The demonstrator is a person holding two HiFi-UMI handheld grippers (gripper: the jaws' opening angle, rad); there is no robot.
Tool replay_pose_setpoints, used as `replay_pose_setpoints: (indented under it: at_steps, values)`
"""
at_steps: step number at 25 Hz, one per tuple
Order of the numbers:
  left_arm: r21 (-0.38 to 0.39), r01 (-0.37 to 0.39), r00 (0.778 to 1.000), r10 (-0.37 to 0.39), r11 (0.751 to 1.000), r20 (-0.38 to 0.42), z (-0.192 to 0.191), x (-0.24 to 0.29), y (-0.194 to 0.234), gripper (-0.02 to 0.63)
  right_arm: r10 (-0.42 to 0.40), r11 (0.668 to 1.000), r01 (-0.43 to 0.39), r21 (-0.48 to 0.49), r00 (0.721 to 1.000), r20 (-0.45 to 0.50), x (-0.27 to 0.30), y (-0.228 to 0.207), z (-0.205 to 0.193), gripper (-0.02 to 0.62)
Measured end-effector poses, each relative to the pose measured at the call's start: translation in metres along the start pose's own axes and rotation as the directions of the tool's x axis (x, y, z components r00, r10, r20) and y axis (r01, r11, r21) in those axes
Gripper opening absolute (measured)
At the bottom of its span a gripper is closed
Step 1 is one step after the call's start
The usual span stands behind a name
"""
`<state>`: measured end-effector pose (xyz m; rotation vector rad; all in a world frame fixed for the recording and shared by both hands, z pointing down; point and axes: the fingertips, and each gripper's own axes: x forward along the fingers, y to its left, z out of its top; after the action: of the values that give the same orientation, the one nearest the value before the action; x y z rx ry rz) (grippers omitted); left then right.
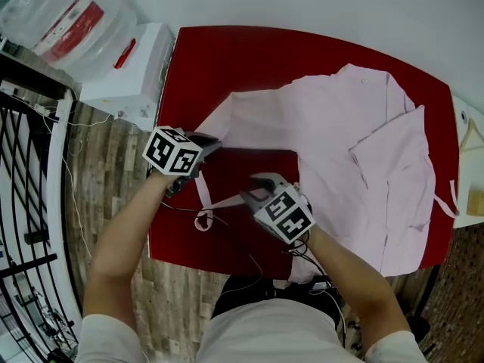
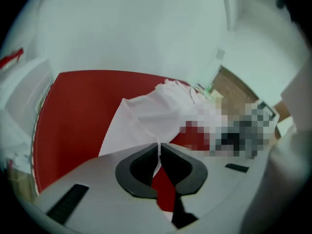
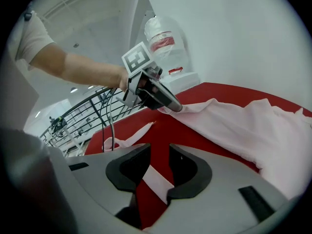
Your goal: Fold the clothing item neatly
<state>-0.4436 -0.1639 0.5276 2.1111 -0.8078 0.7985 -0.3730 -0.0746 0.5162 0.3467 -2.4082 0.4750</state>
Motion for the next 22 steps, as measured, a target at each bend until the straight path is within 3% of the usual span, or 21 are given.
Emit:
replay_pose_setpoints:
  at_steps: [3, 7, 9, 12, 17, 22]
  values:
    - [-0.201, 0.142, 0.983, -0.114, 0.969, 0.144, 0.020, -0.010, -0.008, 0.023, 0.008, 1.000, -0.008, -0.001, 0.999, 0.038, 0.013, 0.005, 0.016, 0.123]
    - [-0.365, 0.324, 0.918, -0.197, 0.873, 0.345, 0.047, -0.027, -0.015, 0.023, -0.001, 1.000, 0.000, 0.012, 0.995, 0.103, 0.032, 0.007, 0.038, 0.124]
    - [-0.399, 0.378, 0.888, -0.206, 0.835, 0.411, 0.055, -0.031, -0.018, 0.023, -0.009, 1.000, 0.006, 0.019, 0.992, 0.127, 0.038, 0.005, 0.044, 0.124]
    - [-0.417, 0.430, 0.857, -0.215, 0.801, 0.469, 0.062, -0.032, -0.023, 0.023, -0.014, 0.998, 0.002, 0.065, 0.985, 0.171, 0.045, 0.001, 0.053, 0.124]
    - [-0.498, 0.482, 0.836, -0.208, 0.721, 0.507, 0.066, -0.033, -0.033, 0.023, -0.048, 0.995, 0.031, 0.094, 0.981, 0.186, 0.058, -0.005, 0.058, 0.133]
    - [-0.478, 0.538, 0.798, -0.239, 0.694, 0.553, 0.082, -0.037, -0.046, 0.023, -0.102, 0.990, 0.077, 0.117, 0.969, 0.224, 0.062, -0.009, 0.066, 0.155]
